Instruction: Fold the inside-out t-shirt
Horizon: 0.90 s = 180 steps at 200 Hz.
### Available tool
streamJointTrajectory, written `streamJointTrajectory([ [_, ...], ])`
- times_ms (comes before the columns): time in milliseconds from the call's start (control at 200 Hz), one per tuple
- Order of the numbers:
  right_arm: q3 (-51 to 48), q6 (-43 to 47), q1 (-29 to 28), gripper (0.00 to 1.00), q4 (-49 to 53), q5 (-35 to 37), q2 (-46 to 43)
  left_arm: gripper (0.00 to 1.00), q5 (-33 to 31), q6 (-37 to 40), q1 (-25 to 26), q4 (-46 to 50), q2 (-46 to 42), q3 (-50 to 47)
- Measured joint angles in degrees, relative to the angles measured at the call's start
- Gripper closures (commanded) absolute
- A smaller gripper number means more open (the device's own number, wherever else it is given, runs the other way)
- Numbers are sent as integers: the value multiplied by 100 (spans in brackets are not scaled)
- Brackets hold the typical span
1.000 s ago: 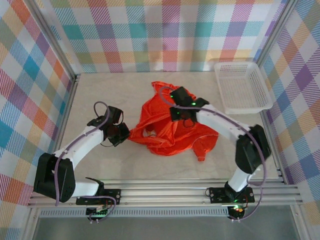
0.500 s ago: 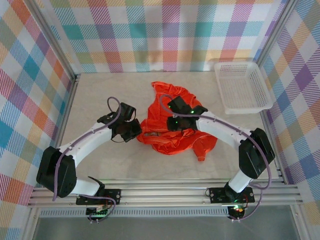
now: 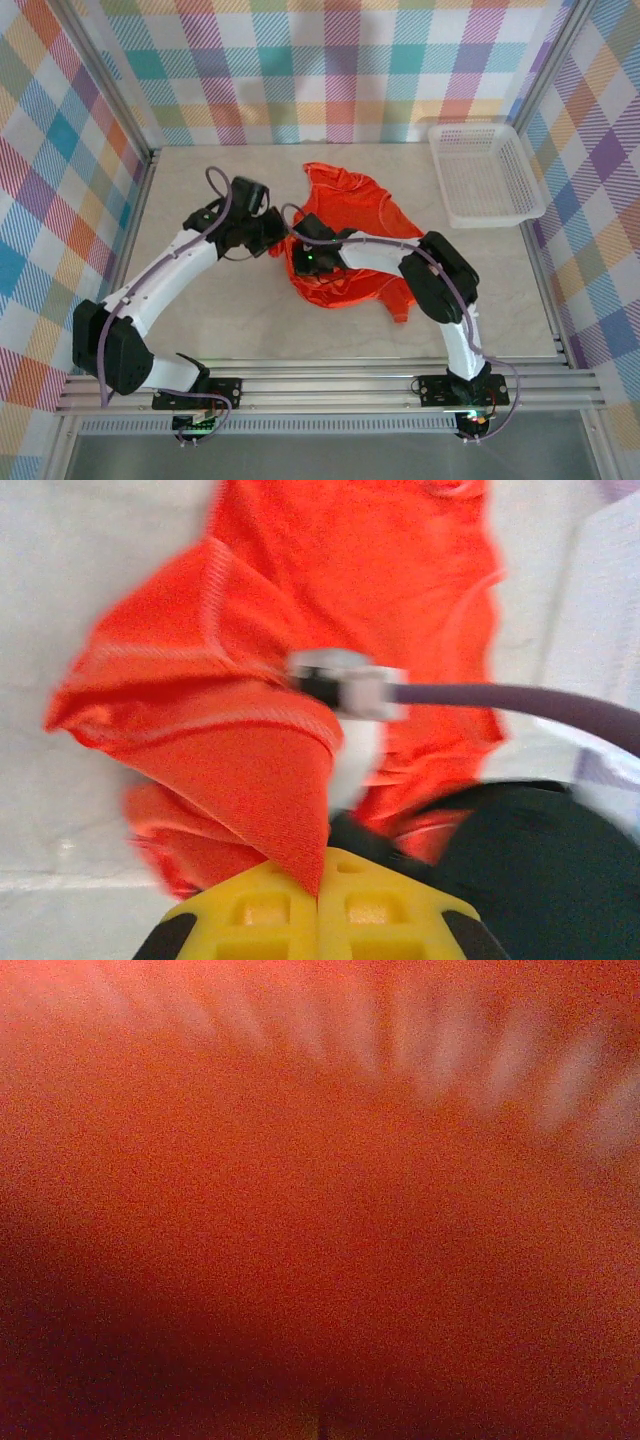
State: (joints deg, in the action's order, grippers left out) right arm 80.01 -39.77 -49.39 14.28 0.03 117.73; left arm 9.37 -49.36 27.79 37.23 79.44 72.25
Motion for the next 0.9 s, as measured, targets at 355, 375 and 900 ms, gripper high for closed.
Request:
streamJointTrajectory([
  [355,444,-748,588,68,256,2015,28,100,160,-120,0,522,195,3171],
  [375,393,-769,651,68,286,2083,-4,100,162,-120,0,527,177,3244],
  [900,-986,-50,1484,53,595,1499,-2076,100,164,-74,-13,590,-107,2048],
])
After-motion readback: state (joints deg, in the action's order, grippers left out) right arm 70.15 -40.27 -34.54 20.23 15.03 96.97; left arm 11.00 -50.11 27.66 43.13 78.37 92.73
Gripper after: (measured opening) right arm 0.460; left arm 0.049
